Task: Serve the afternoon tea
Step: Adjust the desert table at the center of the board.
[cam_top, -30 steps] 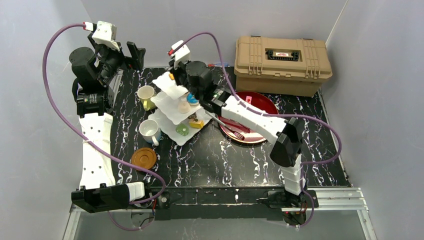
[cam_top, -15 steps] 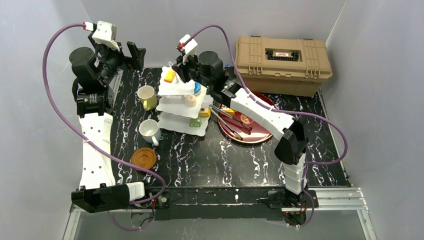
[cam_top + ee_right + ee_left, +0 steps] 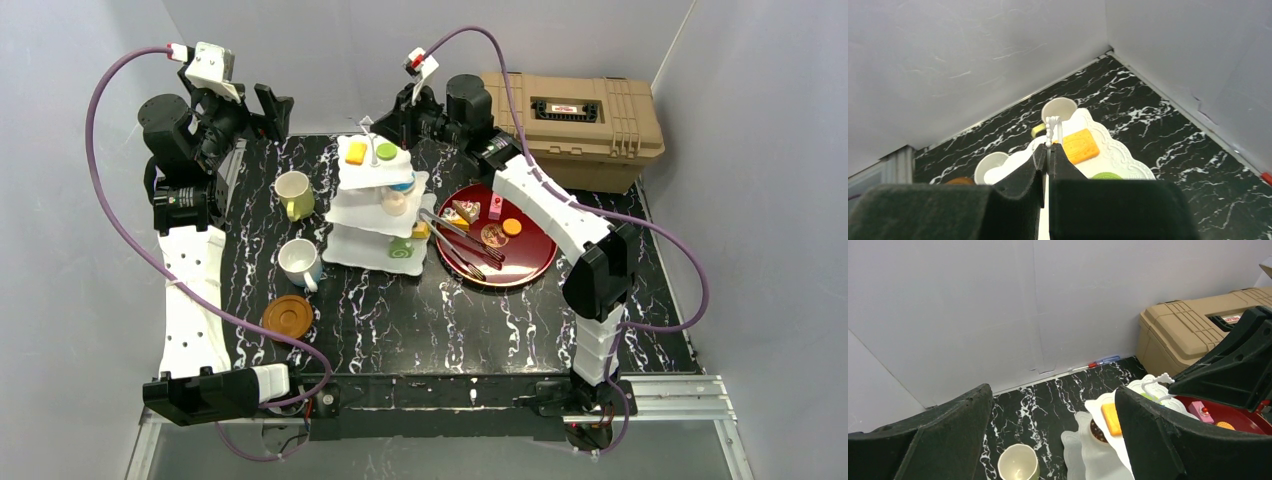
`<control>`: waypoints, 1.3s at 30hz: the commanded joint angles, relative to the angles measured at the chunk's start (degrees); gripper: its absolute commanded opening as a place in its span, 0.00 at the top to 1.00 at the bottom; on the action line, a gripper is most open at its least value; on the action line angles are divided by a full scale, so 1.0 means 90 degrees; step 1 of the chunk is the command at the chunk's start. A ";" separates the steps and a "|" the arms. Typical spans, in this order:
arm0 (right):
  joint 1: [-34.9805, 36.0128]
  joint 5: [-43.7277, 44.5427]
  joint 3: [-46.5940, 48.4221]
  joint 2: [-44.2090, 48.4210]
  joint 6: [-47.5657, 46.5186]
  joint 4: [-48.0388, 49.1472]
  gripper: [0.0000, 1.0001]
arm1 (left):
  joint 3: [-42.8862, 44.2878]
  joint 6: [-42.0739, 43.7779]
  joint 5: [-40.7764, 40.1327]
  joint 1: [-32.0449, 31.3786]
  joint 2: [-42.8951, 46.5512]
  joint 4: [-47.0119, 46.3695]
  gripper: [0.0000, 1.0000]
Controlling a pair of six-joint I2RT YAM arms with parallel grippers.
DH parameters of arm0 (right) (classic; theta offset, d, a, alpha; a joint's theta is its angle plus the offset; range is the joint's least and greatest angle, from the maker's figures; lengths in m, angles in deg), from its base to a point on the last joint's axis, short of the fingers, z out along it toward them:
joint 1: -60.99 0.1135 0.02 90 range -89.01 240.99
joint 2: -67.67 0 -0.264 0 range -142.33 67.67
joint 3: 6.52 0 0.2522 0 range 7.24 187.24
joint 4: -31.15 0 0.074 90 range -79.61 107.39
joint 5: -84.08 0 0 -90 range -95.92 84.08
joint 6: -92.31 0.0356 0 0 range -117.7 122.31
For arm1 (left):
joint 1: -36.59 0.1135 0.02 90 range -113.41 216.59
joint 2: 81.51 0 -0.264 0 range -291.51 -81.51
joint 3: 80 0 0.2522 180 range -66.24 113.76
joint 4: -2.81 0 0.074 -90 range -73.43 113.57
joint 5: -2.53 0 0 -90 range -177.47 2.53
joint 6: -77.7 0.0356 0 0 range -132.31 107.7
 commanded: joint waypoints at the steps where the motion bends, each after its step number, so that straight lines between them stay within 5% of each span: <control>1: -0.0112 -0.1093 0.0379 0.0225 0.0598 0.0883 0.91 | 0.0185 -0.0078 0.0175 0.0020 0.0099 -0.0202 0.10; 25: -0.0095 -0.2518 0.0159 0.0499 0.0318 0.0561 0.87 | 0.0121 -0.0088 0.0882 0.0019 0.0108 -0.0093 0.10; 27: -0.0095 -0.2449 0.0113 0.0489 0.0253 0.0383 0.78 | 0.0080 -0.0088 0.0965 0.0023 0.0110 -0.0061 0.09; 35: -0.0095 -0.0935 -0.0467 0.1124 -0.0285 -0.0201 0.02 | 0.0020 -0.0065 0.1091 0.0025 0.0146 -0.0019 0.07; 39: -0.0134 0.0120 -0.0701 0.1694 -0.0576 -0.0646 0.02 | 0.0018 -0.0059 0.1134 0.0021 0.0157 0.0006 0.07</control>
